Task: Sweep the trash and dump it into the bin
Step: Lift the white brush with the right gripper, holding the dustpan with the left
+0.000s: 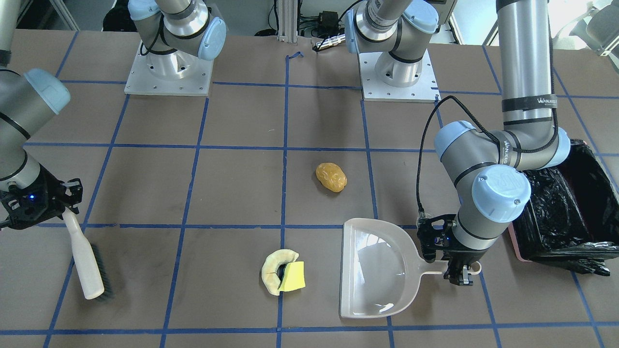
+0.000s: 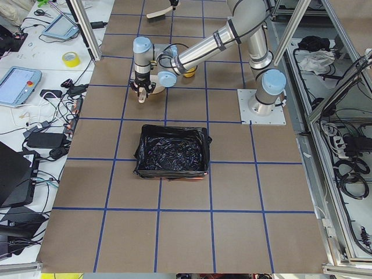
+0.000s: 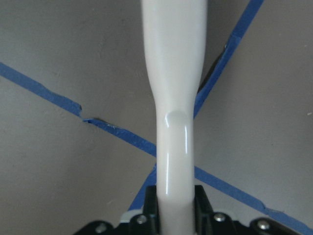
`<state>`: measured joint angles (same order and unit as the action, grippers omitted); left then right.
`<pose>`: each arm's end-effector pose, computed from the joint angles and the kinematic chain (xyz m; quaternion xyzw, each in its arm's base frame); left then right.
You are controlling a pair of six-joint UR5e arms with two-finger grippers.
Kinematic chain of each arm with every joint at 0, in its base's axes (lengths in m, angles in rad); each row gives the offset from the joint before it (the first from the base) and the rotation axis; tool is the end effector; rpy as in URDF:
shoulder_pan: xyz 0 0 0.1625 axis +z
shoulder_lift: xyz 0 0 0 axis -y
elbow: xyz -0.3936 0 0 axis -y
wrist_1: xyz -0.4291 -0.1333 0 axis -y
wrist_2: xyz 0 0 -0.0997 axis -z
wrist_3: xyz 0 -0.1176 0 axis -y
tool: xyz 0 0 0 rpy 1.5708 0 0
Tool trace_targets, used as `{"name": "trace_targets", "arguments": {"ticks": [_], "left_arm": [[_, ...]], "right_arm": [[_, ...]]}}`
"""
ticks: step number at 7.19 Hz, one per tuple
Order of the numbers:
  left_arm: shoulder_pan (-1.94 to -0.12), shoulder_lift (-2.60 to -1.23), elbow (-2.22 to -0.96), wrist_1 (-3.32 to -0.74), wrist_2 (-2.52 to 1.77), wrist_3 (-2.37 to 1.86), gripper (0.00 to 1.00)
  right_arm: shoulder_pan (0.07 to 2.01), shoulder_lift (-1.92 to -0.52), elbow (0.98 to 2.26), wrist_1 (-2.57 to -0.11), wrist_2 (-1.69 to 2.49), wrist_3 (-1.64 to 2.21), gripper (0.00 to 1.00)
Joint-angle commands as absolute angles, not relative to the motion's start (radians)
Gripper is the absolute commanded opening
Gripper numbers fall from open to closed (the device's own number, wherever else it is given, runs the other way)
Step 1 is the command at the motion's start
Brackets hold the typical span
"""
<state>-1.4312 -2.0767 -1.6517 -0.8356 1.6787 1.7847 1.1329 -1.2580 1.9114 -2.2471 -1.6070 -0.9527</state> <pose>-0.0271 -0.6743 0.1683 0.7271 0.6804 0.0018 0.0915 -0.1224 -0.5657 0.1609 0.2543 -0.9669 -0.0028 0.0212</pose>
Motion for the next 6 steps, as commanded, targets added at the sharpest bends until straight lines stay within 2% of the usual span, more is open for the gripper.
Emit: {"name": "trace_targets", "arguments": {"ticks": [1, 6], "left_arm": [[-1.431, -2.077, -1.651, -0.833, 1.678, 1.784, 0.0], [-1.431, -2.08, -1.651, -0.833, 1.68, 1.773, 0.0]], "right_arm": [[1.134, -1.264, 1.907, -2.232, -1.609, -0.934, 0.0], [1.26, -1.409, 1.904, -2.076, -1.628, -0.538, 0.0]]}}
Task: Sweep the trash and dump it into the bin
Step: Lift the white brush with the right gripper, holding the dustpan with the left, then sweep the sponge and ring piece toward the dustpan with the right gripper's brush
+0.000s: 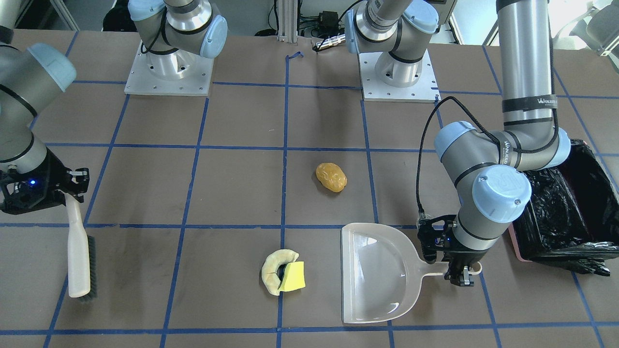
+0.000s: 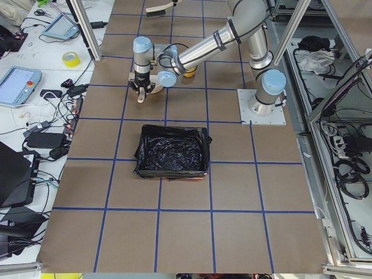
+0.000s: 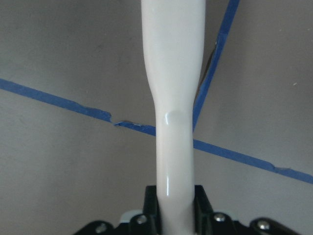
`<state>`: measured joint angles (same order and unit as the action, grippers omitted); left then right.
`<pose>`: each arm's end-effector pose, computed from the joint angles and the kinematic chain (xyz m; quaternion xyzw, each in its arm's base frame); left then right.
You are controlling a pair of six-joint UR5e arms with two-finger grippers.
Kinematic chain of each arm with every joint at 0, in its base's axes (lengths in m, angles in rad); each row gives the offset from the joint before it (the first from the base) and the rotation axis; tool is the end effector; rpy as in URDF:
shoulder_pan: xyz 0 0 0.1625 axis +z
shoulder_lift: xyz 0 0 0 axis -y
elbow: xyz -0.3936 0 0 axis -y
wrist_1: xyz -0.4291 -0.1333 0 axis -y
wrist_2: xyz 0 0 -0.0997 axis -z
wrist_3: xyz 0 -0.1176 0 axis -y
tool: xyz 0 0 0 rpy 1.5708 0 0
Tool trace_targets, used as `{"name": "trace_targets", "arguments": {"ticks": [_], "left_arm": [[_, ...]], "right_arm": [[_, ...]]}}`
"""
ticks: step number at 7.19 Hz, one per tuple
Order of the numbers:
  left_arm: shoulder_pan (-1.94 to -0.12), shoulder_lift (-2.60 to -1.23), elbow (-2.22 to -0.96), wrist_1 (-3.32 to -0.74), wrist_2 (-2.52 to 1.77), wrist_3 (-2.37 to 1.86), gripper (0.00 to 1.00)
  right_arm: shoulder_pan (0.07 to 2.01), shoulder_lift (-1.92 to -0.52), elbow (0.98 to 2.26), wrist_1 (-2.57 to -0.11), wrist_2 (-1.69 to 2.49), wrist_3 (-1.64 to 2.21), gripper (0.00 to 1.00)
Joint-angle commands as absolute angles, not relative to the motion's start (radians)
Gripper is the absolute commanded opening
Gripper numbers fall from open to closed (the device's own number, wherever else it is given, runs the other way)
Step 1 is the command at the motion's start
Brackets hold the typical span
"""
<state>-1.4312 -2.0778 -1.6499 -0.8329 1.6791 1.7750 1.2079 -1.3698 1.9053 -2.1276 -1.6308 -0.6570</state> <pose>-0.0269 -0.6751 0.1688 0.7236 0.6839 0.0005 0.0930 -0.0771 -0.5588 0.2140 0.1461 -0.9888 -0.0053 0.0314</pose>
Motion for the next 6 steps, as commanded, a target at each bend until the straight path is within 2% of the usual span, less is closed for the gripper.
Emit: {"name": "trace_targets", "arguments": {"ticks": [1, 4, 6], "left_arm": [[-1.431, -2.08, -1.649, -0.834, 1.68, 1.772, 0.0], [-1.431, -2.082, -1.648, -0.834, 1.683, 1.772, 0.0], [-1.431, -2.085, -1.644, -0.834, 1.686, 1.769, 0.0]], "right_arm": [[1.334, -1.457, 1.904, -2.036, -1.626, -0.364, 0.0], [1.605, -1.448, 1.905, -2.006, -1.591, 0.17, 0.0], [1.681, -1.363, 1.907, -2.102, -1.53, 0.318, 0.0]]}}
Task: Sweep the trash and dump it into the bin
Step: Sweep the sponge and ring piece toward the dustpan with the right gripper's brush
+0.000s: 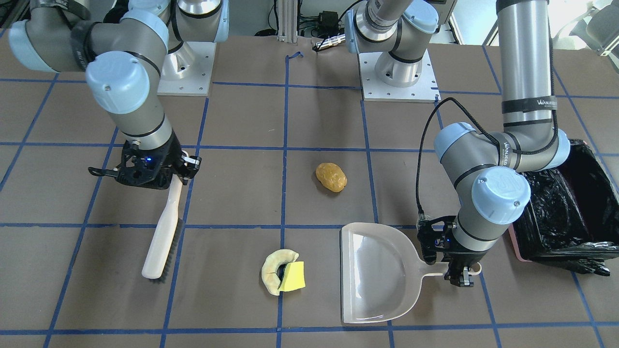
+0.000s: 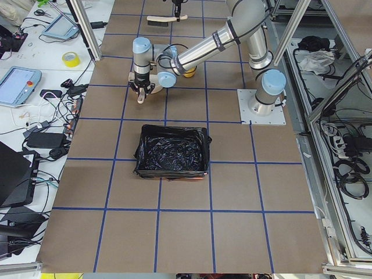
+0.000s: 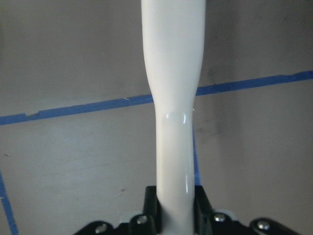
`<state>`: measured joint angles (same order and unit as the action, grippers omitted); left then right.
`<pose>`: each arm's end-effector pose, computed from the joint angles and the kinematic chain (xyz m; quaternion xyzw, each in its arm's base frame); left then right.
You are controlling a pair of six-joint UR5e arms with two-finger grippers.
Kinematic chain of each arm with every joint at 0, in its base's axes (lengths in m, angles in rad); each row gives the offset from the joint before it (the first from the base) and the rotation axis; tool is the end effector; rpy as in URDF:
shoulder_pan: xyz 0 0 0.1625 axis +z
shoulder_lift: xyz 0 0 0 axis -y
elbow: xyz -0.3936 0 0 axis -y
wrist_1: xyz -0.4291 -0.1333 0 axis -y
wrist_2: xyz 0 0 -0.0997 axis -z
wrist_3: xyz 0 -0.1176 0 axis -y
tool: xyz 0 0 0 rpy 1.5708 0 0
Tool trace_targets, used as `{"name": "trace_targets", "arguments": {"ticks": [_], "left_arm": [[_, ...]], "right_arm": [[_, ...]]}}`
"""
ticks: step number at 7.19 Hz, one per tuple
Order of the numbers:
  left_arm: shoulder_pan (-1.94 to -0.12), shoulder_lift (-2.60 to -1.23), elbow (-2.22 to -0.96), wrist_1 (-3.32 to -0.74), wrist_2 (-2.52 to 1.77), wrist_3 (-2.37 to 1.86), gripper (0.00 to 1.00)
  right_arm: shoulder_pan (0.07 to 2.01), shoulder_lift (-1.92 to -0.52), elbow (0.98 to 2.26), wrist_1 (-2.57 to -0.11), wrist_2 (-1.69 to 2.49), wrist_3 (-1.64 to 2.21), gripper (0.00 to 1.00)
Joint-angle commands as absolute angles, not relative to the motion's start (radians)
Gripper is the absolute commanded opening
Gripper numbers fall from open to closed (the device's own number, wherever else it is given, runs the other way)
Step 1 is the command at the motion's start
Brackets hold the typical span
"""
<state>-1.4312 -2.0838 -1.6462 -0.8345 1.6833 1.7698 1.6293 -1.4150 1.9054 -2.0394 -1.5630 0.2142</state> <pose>-0.0263 -0.6762 0.1664 0.7218 0.6859 0.0031 0.0926 0.1654 -0.5279 0.2295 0.0778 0.9969 0.0113 0.0024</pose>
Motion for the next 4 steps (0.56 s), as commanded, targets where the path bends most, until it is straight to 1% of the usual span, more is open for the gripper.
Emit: {"name": "trace_targets", "arguments": {"ticks": [1, 2, 4], "left_arm": [[-1.433, -2.083, -1.646, -0.834, 1.709, 1.76, 0.0], [-1.433, -2.08, -1.647, -0.834, 1.723, 1.741, 0.0], [-1.439, -2.08, -1.647, -0.841, 1.723, 1.715, 0.0]], "right_arm": [[1.747, -1.314, 1.901, -2.179, -1.517, 0.403, 0.0], [1.794, -1.296, 1.891, -2.225, -1.516, 0.437, 0.0], [1.818, -1.244, 1.879, -2.262, -1.502, 0.457, 0.0]]}}
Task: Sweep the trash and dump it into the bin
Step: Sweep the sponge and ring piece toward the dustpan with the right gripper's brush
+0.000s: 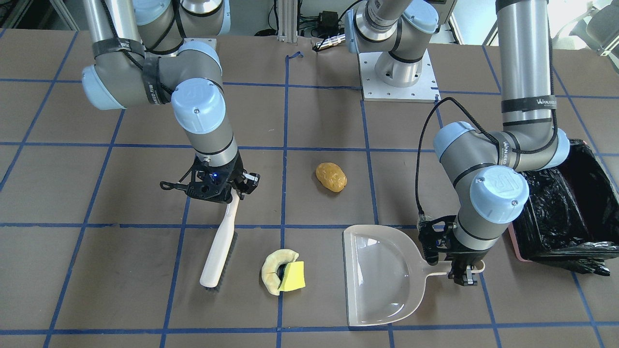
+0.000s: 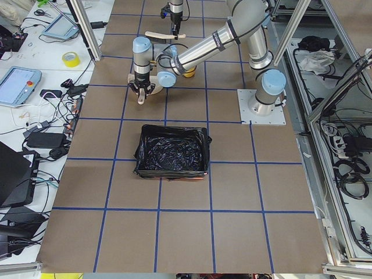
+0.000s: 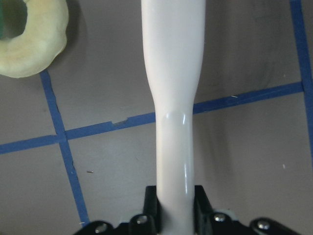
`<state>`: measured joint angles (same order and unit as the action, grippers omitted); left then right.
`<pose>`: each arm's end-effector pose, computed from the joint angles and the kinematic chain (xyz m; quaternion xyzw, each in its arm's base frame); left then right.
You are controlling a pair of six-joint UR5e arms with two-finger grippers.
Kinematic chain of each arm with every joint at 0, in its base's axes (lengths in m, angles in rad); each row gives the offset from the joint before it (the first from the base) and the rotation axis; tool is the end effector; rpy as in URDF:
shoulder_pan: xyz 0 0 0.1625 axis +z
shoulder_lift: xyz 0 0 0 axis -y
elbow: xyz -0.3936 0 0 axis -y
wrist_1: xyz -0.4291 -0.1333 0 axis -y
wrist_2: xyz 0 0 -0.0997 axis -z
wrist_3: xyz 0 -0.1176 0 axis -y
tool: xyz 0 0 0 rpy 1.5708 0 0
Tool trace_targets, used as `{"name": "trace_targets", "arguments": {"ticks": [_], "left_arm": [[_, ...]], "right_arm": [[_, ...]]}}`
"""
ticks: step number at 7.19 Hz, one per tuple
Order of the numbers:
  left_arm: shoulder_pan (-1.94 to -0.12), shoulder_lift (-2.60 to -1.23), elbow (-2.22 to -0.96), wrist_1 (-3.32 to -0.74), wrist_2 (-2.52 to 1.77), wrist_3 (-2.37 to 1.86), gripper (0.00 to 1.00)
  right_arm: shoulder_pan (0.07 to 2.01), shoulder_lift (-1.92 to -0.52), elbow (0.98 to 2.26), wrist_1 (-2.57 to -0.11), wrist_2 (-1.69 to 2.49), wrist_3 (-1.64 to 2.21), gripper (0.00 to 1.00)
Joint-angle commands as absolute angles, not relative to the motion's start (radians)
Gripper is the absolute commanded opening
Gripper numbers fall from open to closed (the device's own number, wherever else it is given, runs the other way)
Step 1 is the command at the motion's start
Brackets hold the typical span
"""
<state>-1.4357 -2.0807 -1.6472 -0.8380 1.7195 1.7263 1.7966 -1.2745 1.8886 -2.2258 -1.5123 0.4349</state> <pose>-0.0252 -0.6747 0.1681 0.7066 0.6999 0.0158 0.1028 0.2642 -0.5242 0.1785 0.1037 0.9940 -0.0099 0.0343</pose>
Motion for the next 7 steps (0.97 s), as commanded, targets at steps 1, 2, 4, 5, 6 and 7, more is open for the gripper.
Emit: {"name": "trace_targets", "arguments": {"ticks": [1, 2, 4, 5, 6, 7], "left_arm": [[-1.442, -2.082, -1.646, -0.841, 1.726, 1.71, 0.0], [-1.443, -2.082, -1.647, -0.842, 1.726, 1.701, 0.0], [-1.448, -2.083, -1.644, -0.844, 1.726, 1.698, 0.0], [-1.45, -2.085, -1.644, -0.844, 1.726, 1.698, 0.0], [-1.45, -2.086, -1.643, -0.842, 1.726, 1.7, 0.0], [-1.45, -2.085, -1.643, -0.842, 1.726, 1.701, 0.0]], "right_arm": [[1.845, -1.243, 1.876, -2.267, -1.459, 0.522, 0.0], [1.877, -1.243, 1.876, -2.272, -1.456, 0.547, 0.0], [1.899, -1.201, 1.841, -2.281, -1.454, 0.568, 0.0], [1.917, -1.16, 1.824, -2.295, -1.457, 0.566, 0.0], [1.924, -1.138, 1.821, -2.33, -1.456, 0.565, 0.0], [1.931, -1.131, 1.813, -2.348, -1.456, 0.571, 0.0]]}}
